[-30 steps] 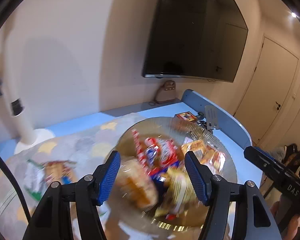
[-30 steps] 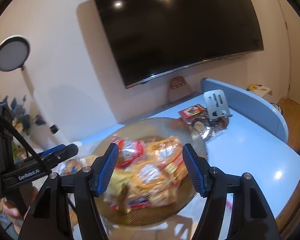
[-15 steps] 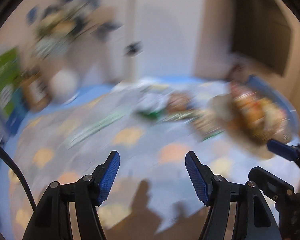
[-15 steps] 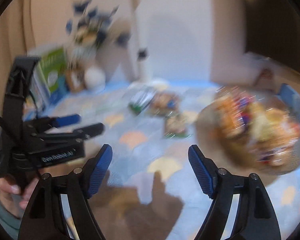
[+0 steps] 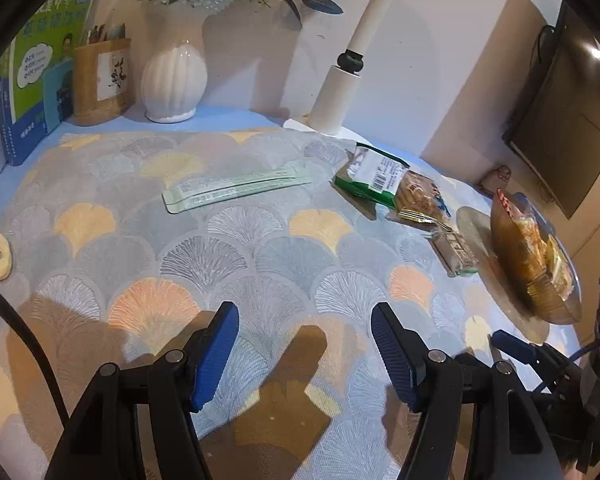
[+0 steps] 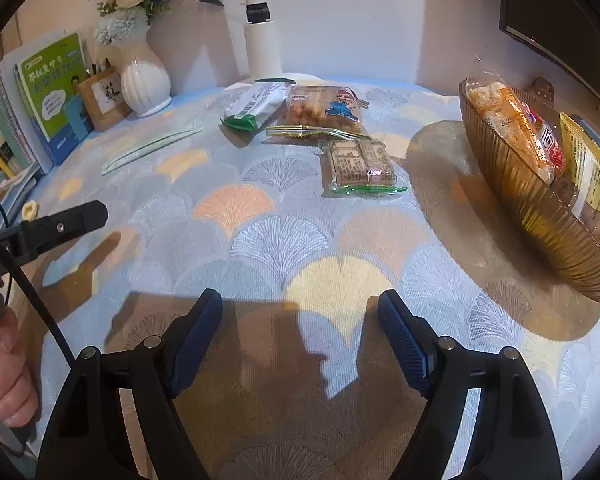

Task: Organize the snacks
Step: 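Move both open grippers back toward the remaining snacks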

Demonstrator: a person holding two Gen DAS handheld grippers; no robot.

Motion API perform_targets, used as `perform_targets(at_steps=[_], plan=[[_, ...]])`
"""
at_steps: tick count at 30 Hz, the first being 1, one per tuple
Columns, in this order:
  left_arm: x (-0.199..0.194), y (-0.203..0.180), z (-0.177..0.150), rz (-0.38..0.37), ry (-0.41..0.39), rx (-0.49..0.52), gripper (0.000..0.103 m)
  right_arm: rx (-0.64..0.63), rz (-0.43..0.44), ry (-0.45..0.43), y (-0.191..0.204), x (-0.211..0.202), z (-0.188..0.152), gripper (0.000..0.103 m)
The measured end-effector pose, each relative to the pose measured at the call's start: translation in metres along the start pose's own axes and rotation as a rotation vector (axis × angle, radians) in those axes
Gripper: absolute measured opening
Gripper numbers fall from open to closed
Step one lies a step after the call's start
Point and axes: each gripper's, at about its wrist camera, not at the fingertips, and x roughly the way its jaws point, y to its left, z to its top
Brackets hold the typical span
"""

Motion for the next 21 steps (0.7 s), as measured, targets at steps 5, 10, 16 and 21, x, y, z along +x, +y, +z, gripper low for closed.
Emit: perform_targets(at_steps=[5,10,16,21], plan=[[-0.002,-0.011,-0.001,0.100,-0.031,0.062,0.066,0.021,0.043,-0.063,-0.003,-0.010,-0.001,0.080],[-0.005,-0.024,-0.005,0.134,-0.062,0.145,0.070,0.040,0.031,-0.053,-0.005,-0.007,0.001,0.081],[-0.003,-0.021,-0.003,0.175,-0.063,0.122,0.070,0.074,0.020,-0.012,-0.010,0.000,0.002,0.081],[0.001,-0.008,0.002,0.094,0.011,0.084,0.070,0.072,0.007,-0.023,-0.009,-0.004,-0.002,0.081]])
